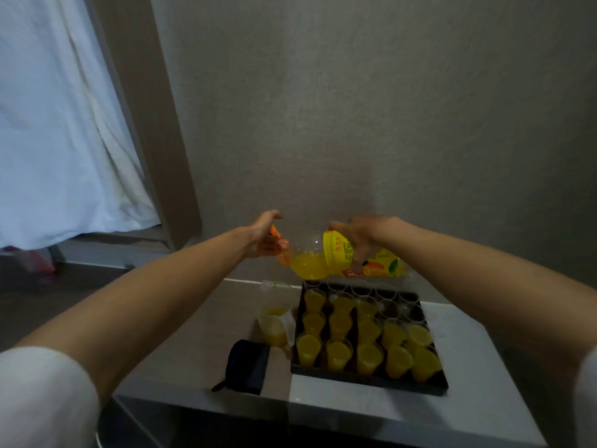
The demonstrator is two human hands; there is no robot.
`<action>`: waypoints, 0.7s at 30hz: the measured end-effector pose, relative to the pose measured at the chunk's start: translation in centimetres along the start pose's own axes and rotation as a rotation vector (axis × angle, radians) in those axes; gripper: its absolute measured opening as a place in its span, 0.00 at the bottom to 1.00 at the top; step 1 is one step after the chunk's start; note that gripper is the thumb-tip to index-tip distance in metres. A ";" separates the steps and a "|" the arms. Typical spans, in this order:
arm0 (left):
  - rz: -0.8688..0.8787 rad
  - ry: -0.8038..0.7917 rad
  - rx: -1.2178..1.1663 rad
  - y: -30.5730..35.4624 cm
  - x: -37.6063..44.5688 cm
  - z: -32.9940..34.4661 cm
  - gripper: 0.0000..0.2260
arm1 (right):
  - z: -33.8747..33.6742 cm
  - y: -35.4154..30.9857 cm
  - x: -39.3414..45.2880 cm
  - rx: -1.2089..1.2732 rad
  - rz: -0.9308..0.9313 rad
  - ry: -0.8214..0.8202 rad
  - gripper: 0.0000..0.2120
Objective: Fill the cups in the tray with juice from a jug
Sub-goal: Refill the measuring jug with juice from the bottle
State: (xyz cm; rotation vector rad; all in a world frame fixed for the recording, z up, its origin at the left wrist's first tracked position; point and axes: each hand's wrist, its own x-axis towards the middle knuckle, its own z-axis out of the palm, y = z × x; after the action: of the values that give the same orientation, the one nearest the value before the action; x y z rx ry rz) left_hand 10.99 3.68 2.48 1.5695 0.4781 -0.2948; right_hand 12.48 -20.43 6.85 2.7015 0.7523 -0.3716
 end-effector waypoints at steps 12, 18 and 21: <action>-0.011 -0.005 -0.014 -0.3 0.2 0.0 0.20 | -0.2 0.2 0.2 -0.030 -0.015 -0.003 0.56; -0.010 -0.003 -0.014 -0.5 0.3 0.0 0.20 | -0.3 0.1 0.3 -0.033 -0.006 -0.001 0.55; -0.014 -0.007 -0.012 -0.6 0.3 -0.1 0.20 | -0.3 -0.1 0.2 -0.034 -0.003 -0.008 0.56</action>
State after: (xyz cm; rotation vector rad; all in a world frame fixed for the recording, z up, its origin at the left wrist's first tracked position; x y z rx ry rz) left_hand 10.99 3.87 1.80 1.5538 0.4855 -0.3076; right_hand 12.67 -20.15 7.03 2.6657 0.7537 -0.3667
